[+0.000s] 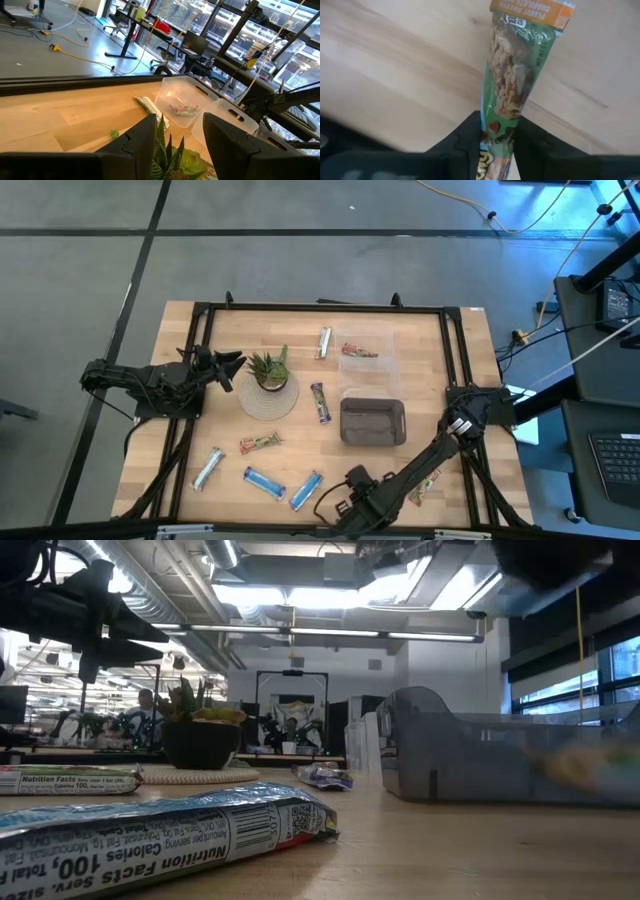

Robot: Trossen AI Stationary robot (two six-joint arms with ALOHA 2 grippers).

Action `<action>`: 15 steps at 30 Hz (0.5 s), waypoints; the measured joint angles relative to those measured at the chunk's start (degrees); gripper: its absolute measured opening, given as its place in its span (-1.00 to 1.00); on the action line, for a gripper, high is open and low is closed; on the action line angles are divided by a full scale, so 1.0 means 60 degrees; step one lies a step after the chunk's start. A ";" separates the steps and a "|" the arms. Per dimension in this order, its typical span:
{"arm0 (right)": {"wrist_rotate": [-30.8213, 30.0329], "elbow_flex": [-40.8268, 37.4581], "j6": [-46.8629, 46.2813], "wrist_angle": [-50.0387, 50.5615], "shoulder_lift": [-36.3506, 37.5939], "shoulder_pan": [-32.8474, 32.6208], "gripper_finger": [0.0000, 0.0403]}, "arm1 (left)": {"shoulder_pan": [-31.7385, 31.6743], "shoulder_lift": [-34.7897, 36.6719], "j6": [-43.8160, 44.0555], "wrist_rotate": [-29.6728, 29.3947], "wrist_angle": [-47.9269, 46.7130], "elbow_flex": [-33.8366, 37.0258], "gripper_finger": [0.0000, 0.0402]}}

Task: Pick and place Granola Bars by type
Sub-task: Put the bottom yellow granola bar into the bottom transparent bin

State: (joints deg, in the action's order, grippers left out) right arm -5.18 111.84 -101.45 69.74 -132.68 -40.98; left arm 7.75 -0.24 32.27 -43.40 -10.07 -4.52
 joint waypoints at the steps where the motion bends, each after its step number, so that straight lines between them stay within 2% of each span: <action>1: -0.0159 0.0261 0.0116 0.0219 0.0000 0.0005 -0.50 | 0.0000 -0.0001 0.0000 0.0001 0.0000 0.0000 -0.22; 4: -0.0772 0.1286 0.0383 0.1154 0.0000 0.0009 -0.50 | -0.0001 0.0000 0.0000 0.0001 0.0000 -0.0003 -0.22; 8: -0.1554 0.3154 0.0765 0.3255 0.0007 0.0009 -0.50 | -0.0001 -0.0001 0.0003 0.0001 0.0000 -0.0003 -0.22; 10: -0.2093 0.3868 0.1324 0.3367 0.0131 0.0028 -0.50 | 0.0000 0.0002 0.0001 0.0001 0.0000 -0.0001 -0.22; 12: -0.2754 0.3713 0.2359 0.2875 0.0703 0.0078 -0.50 | 0.0000 0.0000 0.0004 0.0000 0.0000 -0.0001 -0.22; 15: -0.3133 0.3717 0.2720 0.3369 0.1328 0.0389 -0.50 | 0.0001 0.0017 0.0004 0.0001 0.0009 -0.0002 -0.22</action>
State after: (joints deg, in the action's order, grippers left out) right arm -23.97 134.14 -85.13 89.95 -124.71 -38.65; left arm 7.76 -0.14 32.30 -43.40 -10.01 -4.53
